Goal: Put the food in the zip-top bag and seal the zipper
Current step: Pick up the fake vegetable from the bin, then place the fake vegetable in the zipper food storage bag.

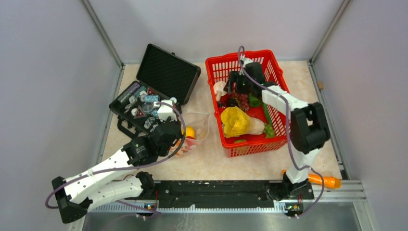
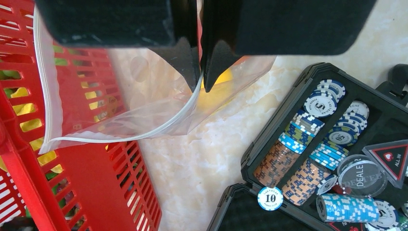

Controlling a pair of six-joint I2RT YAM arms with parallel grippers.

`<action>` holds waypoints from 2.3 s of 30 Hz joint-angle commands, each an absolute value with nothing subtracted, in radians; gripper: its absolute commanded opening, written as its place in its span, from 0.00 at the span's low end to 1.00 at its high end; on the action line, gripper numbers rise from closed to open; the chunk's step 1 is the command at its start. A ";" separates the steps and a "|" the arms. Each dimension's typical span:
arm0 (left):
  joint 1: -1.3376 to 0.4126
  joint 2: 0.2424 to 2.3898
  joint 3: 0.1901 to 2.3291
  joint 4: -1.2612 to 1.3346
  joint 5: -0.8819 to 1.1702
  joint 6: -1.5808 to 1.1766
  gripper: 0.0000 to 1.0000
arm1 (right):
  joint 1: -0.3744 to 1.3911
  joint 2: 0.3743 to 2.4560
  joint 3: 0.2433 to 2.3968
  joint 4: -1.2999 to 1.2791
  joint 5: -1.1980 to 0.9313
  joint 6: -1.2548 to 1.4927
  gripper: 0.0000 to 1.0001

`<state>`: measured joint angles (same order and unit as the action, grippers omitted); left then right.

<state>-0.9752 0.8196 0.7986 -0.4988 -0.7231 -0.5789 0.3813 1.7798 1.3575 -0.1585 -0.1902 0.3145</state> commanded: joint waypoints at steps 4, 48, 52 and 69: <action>-0.974 0.810 0.807 -0.512 -0.738 -0.623 0.05 | 0.365 1.942 1.409 0.134 -0.258 0.486 0.69; -0.954 0.799 0.856 -0.456 -0.701 -0.544 0.06 | 0.527 1.263 1.146 0.132 -0.431 0.305 0.09; -0.949 0.800 0.867 -0.461 -0.701 -0.532 0.06 | 0.677 1.286 1.143 0.102 -0.427 0.215 0.08; -0.938 0.745 0.856 -0.472 -0.705 -0.540 0.06 | 0.844 1.401 1.136 0.104 -0.412 0.041 0.08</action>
<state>-0.9432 0.7605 0.8322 -0.5007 -0.6968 -0.5438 0.8276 1.3994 1.1202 0.0528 -0.4038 0.0872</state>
